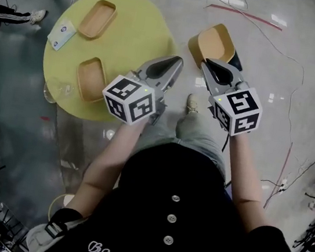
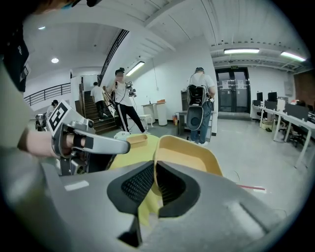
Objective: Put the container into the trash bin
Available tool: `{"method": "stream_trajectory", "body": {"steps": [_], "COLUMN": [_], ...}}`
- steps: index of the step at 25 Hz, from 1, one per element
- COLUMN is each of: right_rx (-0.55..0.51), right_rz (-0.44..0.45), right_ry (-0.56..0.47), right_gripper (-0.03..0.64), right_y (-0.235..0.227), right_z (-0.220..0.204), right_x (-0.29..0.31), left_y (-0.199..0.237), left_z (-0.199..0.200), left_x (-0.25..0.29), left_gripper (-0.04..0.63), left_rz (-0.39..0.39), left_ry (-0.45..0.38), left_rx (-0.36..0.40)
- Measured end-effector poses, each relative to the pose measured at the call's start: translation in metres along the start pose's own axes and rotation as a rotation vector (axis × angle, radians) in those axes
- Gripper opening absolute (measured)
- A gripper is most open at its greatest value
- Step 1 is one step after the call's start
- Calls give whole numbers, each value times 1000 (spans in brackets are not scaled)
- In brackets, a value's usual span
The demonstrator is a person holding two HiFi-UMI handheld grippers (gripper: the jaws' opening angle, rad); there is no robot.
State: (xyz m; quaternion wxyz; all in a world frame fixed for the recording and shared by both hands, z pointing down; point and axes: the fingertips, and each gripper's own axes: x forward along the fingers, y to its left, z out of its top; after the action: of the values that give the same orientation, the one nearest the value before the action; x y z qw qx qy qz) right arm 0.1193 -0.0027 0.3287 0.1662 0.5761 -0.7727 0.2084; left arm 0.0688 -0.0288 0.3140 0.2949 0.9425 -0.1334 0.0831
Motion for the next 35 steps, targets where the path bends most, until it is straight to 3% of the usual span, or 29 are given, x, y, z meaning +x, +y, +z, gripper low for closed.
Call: {"method": "stream_trajectory", "body": {"steps": [8,18,35], "right_rx": [14,259,579], "right_rz": [-10,-29,-93], "right_ry": [3,-27,-1], "right_gripper": [18,18,19], "right_y": [-87,-185,-248], "right_z": [-13,-50,-157], "right_x": [-28,-25,11], "left_y": [-32,-31,2], "left_z": [-3,-43,-122], "left_x": [89,162,251], "left_gripper": [16,15,15], "left_rz": [-22,33,7], "left_ry": [4,97,263], "left_rx": [-20,-110,-183]}}
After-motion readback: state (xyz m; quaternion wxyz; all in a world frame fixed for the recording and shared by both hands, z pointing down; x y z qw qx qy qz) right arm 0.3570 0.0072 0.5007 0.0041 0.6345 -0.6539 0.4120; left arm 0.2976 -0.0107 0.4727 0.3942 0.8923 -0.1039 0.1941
